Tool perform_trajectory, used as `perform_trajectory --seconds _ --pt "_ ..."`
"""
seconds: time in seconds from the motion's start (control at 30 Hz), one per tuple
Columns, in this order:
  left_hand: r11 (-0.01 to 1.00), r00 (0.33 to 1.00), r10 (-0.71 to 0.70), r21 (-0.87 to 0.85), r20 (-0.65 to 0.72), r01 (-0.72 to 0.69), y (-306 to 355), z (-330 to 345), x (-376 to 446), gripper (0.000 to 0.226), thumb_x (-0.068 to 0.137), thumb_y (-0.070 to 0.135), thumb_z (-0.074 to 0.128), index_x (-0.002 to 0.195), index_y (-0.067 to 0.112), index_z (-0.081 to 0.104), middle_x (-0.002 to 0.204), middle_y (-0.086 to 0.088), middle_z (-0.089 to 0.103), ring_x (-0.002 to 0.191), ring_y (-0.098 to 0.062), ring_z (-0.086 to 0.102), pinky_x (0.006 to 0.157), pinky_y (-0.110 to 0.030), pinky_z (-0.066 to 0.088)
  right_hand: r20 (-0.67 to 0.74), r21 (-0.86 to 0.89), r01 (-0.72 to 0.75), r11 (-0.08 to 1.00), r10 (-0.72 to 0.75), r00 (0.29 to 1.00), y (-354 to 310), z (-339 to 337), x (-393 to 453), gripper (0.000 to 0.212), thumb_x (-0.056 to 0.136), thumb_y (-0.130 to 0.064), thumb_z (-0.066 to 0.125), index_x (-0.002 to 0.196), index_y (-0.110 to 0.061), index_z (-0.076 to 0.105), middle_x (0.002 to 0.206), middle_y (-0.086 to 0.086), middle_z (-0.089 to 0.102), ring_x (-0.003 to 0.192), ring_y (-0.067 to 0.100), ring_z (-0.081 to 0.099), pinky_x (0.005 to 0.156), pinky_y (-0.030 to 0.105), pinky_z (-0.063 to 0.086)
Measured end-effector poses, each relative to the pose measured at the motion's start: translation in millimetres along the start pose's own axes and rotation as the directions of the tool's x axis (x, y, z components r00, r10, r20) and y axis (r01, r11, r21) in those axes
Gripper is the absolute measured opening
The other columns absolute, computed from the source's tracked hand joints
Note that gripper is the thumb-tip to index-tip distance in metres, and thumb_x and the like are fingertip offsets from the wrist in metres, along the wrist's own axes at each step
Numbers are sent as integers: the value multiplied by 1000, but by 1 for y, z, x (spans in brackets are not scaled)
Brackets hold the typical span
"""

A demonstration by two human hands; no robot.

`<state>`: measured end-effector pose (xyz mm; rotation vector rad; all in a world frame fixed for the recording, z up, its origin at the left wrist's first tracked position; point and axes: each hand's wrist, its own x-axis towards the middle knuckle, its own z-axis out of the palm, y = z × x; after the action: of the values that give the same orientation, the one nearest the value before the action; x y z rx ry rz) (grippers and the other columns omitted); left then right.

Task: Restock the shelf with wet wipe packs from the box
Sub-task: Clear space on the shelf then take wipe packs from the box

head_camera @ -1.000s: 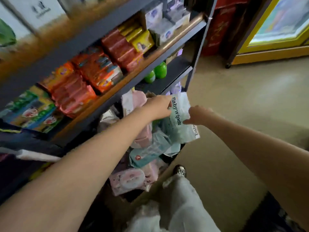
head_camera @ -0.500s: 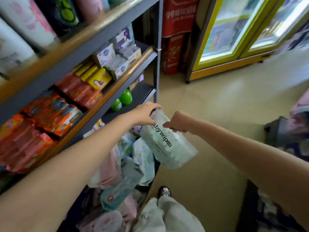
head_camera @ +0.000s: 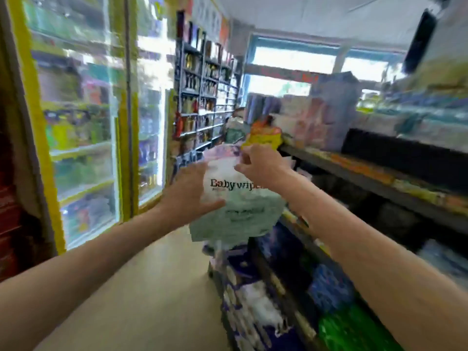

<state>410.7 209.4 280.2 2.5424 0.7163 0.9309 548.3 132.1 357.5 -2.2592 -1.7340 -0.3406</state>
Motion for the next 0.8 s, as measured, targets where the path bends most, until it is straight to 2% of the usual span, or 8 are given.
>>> perform_trajectory --seconds 0.13,0.23,0.3,0.37,0.43,0.57,0.7,0.8 --pt "954 970 198 -197 -142 -223 89 25 89 96 48 67 53 129 16 42 113 -2 49 104 -20 47 89 -30 37 -310 -7 -96 995 89 946 95 -88 -5 22 92 -21 51 73 -11 48 65 -1 42 78 20 45 69 24 28" --pt "870 947 296 -374 -124 -321 161 46 157 95 47 61 69 127 18 42 120 -7 51 107 -24 55 91 -40 49 -497 -77 -179 981 118 860 164 -143 -11 14 90 -20 54 82 -8 56 78 4 49 79 17 43 70 23 28" --pt "818 943 315 -473 -105 -327 201 64 195 90 53 45 83 128 18 41 123 -7 48 105 -24 57 91 -43 51 -557 -124 -242 962 134 819 208 -173 -13 13 89 -17 55 87 -5 59 83 6 50 81 17 43 71 22 29" --pt "778 938 342 -542 -59 -318 234 84 225 80 62 32 83 128 17 40 124 -9 49 104 -26 59 87 -45 53 -575 -149 -293 945 158 802 242 -195 -16 15 88 -15 56 89 -2 61 82 6 52 80 17 46 71 22 31" --pt "728 922 387 -611 -8 -311 260 107 248 65 72 24 77 126 15 40 119 -7 52 102 -24 58 86 -42 54 -580 -178 -352 919 190 792 272 -209 -23 11 89 -15 56 81 -7 57 80 7 54 77 17 48 71 22 32" --pt "660 867 496 -667 43 -344 305 157 276 48 79 23 71 119 11 48 111 -2 58 96 -18 59 83 -31 50 -588 -173 -514 840 331 739 330 -225 -54 31 89 -18 59 62 -13 44 69 5 53 60 15 47 58 19 33" --pt "668 775 624 -584 101 -462 351 203 296 47 77 31 72 115 13 51 105 1 56 91 -15 57 81 -30 50 -584 -152 -633 759 448 677 384 -226 -87 18 87 -19 61 76 -6 55 79 11 58 74 21 55 71 23 38" --pt "644 714 697 -496 67 -583 381 237 300 37 80 33 68 109 13 55 102 3 58 90 -15 59 83 -32 51 -562 -186 -713 676 523 641 415 -226 -105 17 86 -18 62 77 -4 58 78 11 58 75 20 52 70 24 35"
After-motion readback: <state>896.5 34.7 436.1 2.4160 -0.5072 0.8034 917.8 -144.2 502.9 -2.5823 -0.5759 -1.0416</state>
